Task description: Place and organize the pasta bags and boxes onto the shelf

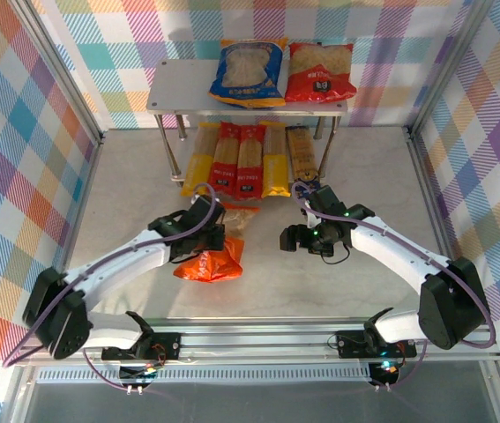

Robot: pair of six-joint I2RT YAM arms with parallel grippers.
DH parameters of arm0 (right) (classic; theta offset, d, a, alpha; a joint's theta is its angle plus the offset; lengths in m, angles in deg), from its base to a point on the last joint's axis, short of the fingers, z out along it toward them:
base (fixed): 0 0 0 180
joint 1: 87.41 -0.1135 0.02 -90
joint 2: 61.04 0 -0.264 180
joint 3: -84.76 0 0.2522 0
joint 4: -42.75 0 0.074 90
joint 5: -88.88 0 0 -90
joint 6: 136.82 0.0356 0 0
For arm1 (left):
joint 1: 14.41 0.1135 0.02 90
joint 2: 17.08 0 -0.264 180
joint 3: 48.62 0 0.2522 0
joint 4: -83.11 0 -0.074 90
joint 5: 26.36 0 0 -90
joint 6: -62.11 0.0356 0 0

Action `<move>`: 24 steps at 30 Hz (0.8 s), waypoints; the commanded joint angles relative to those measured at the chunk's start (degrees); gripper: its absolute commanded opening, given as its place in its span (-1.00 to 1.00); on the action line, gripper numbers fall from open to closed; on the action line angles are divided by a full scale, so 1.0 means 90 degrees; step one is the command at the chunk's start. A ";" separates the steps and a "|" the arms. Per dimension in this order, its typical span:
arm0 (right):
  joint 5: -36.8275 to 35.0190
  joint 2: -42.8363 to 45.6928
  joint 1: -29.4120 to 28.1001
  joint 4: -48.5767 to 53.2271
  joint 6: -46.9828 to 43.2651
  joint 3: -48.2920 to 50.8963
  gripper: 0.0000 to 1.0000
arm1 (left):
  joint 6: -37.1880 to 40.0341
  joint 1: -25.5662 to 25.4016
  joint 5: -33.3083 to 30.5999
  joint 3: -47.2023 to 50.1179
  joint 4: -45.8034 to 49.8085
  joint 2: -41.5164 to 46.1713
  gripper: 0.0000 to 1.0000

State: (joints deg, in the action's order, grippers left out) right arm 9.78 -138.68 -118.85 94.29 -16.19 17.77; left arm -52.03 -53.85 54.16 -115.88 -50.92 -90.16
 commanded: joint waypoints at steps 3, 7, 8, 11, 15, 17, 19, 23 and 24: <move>-0.0057 0.0106 0.0036 0.0021 0.0013 -0.0033 0.71 | 0.0202 0.0180 -0.0004 -0.0597 0.0416 0.0972 -1.00; -0.0067 0.0075 0.0036 0.0055 -0.0017 -0.0105 0.71 | 0.0410 0.0326 -0.0172 -0.1122 0.1029 0.1521 -1.00; -0.0077 0.0063 0.0037 0.0067 -0.0027 -0.0134 0.71 | 0.0496 0.0365 -0.0286 -0.1321 0.1209 0.1637 -1.00; -0.0116 -0.0011 0.0036 0.0093 -0.0071 -0.0231 0.71 | 0.0764 0.0473 -0.0615 -0.1899 0.1547 0.1918 -1.00; -0.0096 -0.0149 0.0034 0.0099 -0.0108 -0.0408 0.71 | 0.1198 0.0600 -0.1205 -0.2602 0.1565 0.2079 -1.00; -0.0059 -0.0198 0.0036 0.0099 -0.0136 -0.0488 0.71 | 0.1499 0.0679 -0.1449 -0.3044 0.1477 0.2000 -1.00; -0.0049 -0.0237 0.0036 0.0127 -0.0150 -0.0566 0.71 | 0.1809 0.0770 -0.1593 -0.3503 0.1365 0.1820 -1.00; 0.0018 -0.0334 0.0036 0.0201 -0.0219 -0.0766 0.71 | 0.2441 0.0985 -0.1550 -0.4599 0.0954 0.1164 -1.00; 0.0034 -0.0355 0.0032 0.0211 -0.0232 -0.0809 0.71 | 0.2562 0.1042 -0.1540 -0.4899 0.0911 0.0932 -1.00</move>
State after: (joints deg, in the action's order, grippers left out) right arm 9.39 -141.02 -118.85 94.66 -16.67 12.59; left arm -35.45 -45.77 42.65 -153.12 -32.52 -78.70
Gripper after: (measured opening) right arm 0.853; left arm 0.103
